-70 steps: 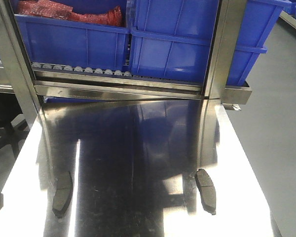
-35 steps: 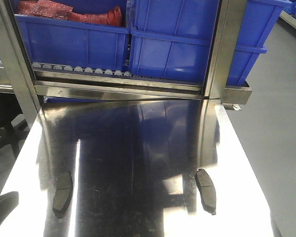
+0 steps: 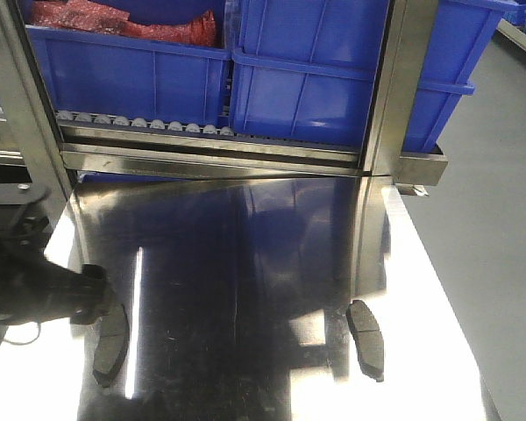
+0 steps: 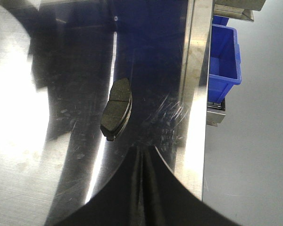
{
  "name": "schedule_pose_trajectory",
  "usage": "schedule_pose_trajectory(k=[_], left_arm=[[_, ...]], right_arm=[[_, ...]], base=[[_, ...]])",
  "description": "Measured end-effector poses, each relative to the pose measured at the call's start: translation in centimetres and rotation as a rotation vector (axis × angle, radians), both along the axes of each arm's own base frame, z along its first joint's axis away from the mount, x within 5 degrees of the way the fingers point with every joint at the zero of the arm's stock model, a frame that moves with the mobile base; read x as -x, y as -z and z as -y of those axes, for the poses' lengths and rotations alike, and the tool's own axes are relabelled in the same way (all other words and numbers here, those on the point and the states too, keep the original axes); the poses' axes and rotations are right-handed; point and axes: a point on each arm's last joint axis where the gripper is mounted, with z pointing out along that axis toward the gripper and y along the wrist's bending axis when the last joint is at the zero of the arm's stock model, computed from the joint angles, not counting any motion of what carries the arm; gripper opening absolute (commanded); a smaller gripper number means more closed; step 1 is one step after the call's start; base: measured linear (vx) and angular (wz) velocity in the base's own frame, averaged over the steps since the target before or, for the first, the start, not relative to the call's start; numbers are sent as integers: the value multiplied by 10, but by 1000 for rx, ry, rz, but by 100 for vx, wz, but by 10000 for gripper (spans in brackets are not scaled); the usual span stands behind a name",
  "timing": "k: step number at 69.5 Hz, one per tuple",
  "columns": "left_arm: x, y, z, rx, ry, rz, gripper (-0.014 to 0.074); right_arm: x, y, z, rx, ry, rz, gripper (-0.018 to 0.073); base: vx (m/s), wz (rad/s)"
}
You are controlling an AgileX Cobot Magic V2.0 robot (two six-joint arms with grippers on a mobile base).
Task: Move and align brake pads A on conveyor
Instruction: 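Move the left gripper down toward the brake pad nearest it, then close the left gripper on the brake pad and lift it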
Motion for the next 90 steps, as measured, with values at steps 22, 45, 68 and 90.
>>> schedule_pose_trajectory(k=[22,45,68,90], left_arm=[[-50,52,14,-56,-28,-222,581],[-58,85,16,-78,-38,-301,580],[-61,91,17,-81,-42,-309,551],[-62,91,17,-78,-43,-304,338]], right_arm=[[0,0,0,0,0,0,-3],[0,0,0,0,0,0,-3],[0,0,0,0,0,0,-3],[0,0,0,0,0,0,-3]], base=[[0,0],[0,0],[0,0],[0,0]])
